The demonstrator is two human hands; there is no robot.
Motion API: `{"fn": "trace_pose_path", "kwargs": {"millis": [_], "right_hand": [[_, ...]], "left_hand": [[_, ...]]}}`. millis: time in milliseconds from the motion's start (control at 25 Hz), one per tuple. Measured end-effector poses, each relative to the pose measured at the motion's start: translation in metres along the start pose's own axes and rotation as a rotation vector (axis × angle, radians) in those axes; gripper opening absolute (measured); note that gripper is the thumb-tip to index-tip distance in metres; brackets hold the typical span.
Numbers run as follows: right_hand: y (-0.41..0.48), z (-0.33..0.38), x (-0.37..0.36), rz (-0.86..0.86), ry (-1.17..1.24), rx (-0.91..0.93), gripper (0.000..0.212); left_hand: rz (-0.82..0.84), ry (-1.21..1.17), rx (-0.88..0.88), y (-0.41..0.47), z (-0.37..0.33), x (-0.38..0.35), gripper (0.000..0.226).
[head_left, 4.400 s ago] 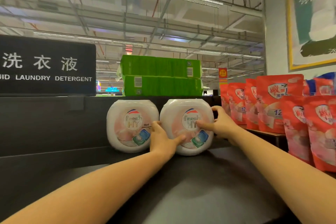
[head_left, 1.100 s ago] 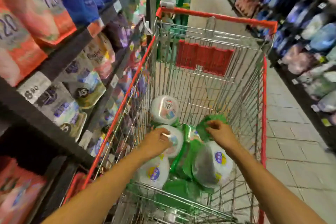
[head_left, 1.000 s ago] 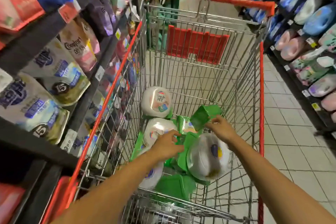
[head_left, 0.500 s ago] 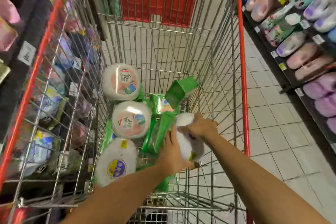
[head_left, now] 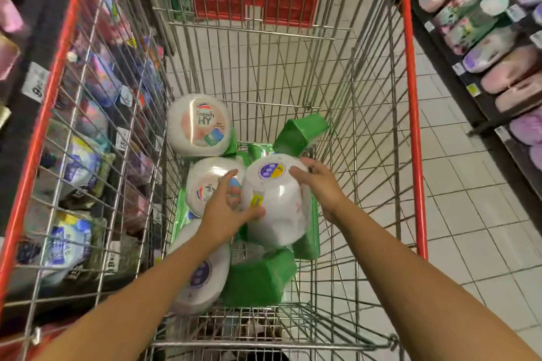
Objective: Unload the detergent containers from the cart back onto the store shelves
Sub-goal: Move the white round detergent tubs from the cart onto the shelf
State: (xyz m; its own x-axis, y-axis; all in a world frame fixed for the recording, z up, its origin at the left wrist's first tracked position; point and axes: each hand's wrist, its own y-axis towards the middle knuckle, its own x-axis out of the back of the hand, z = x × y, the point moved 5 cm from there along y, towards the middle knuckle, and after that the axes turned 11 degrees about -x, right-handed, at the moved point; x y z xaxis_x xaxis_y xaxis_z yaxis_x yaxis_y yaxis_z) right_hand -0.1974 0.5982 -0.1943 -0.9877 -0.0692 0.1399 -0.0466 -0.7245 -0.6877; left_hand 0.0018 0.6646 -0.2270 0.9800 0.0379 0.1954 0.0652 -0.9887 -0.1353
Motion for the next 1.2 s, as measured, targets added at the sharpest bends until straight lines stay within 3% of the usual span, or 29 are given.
{"fn": "trace_pose_path", "kwargs": {"millis": [80,160,200,280,360,480,680,960,1080,1200], "right_hand": [[0.002,-0.003,-0.004,0.006,0.066,0.023,0.042],[0.006,-0.010,-0.008,0.028,0.037,0.054,0.037],[0.007,-0.013,-0.009,0.049,0.031,0.068,0.031],[0.009,-0.019,-0.007,0.072,0.029,0.097,0.016],[0.013,-0.023,-0.006,0.102,0.020,0.091,0.019],[0.017,-0.028,-0.009,0.120,0.054,0.081,0.026],[0.017,-0.042,-0.011,0.142,0.027,-0.023,0.062],[-0.015,0.002,-0.001,0.145,0.062,0.057,0.048],[-0.050,0.022,0.001,0.362,0.206,0.097,0.062],[-0.092,0.023,-0.011,0.675,0.479,-0.023,0.064]], "left_hand": [[-0.090,-0.004,0.047,0.006,0.000,0.005,0.060],[-0.081,-0.015,0.057,0.008,0.004,0.005,0.043],[-0.047,-0.065,0.090,0.007,0.006,0.004,0.049],[0.099,-0.121,0.127,0.002,0.011,-0.003,0.094],[0.180,-0.011,0.117,-0.004,0.019,-0.010,0.124],[0.102,-0.011,0.100,-0.005,0.019,-0.014,0.117],[0.020,-0.216,0.177,-0.001,0.019,0.003,0.096],[-0.006,-0.374,0.187,-0.010,-0.027,0.039,0.111],[-0.019,-0.456,0.160,-0.025,-0.061,0.058,0.098],[0.019,-0.489,0.139,-0.045,-0.093,0.064,0.093]]}}
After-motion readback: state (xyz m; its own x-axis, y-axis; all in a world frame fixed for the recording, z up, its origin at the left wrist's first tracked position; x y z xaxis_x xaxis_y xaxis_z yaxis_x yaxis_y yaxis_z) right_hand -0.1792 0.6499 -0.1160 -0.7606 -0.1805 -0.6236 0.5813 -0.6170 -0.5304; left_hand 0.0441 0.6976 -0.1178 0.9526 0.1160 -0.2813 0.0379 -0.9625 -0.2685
